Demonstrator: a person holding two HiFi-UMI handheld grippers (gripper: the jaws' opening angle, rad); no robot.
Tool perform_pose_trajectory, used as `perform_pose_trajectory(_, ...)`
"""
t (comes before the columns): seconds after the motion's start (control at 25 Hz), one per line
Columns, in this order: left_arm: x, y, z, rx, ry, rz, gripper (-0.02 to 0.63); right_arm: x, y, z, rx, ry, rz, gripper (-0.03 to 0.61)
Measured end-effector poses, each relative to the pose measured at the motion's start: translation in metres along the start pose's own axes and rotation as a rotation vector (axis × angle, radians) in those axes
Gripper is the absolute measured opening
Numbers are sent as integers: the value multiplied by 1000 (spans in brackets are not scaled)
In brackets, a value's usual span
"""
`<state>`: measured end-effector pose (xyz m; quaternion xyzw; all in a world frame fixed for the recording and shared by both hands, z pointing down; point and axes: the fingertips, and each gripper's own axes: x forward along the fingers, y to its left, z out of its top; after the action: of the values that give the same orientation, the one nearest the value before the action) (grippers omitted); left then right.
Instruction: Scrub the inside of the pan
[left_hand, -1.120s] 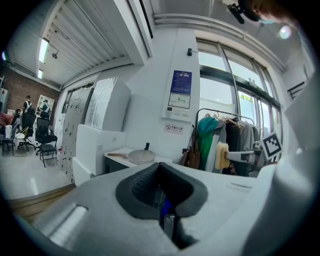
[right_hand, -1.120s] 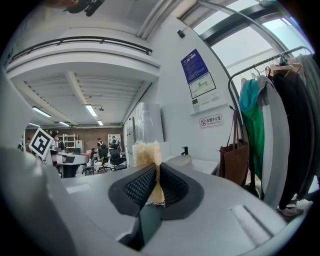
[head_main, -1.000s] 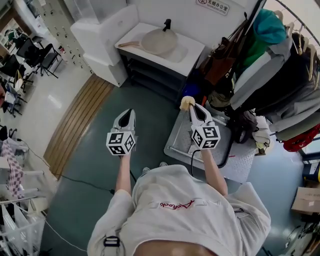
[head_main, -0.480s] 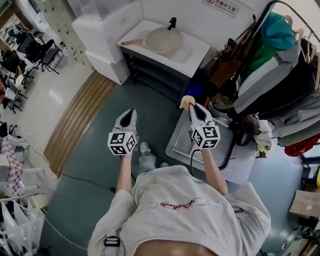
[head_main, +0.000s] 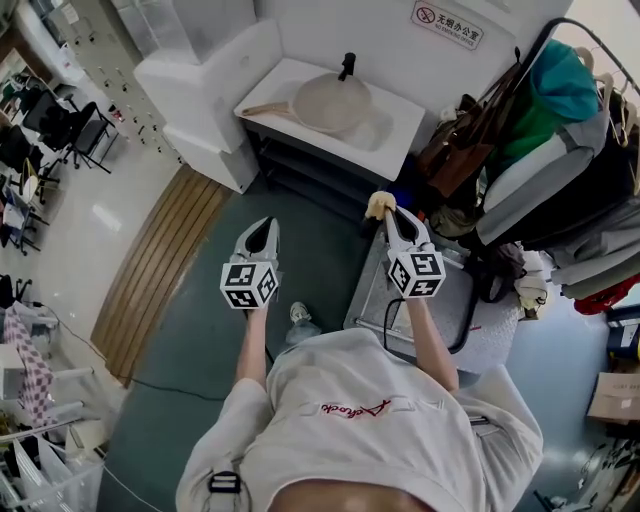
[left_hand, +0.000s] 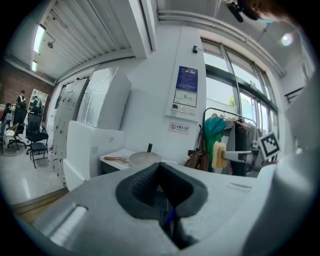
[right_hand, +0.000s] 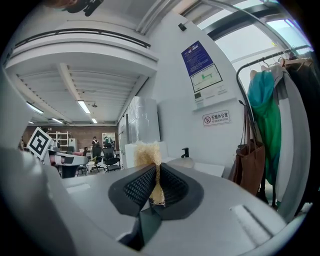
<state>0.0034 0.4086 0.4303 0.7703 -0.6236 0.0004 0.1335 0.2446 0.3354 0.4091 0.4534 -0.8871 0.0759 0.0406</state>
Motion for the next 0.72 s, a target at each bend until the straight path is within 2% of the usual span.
perform_pose_trajectory(0.44,45,83,22,-3,18,-56,0,85,31,15,-33,10,-47,29)
perform_pose_trajectory(0.72,72,116,27,-1,44,-98,0,122,37,15,-32,17,-84,29)
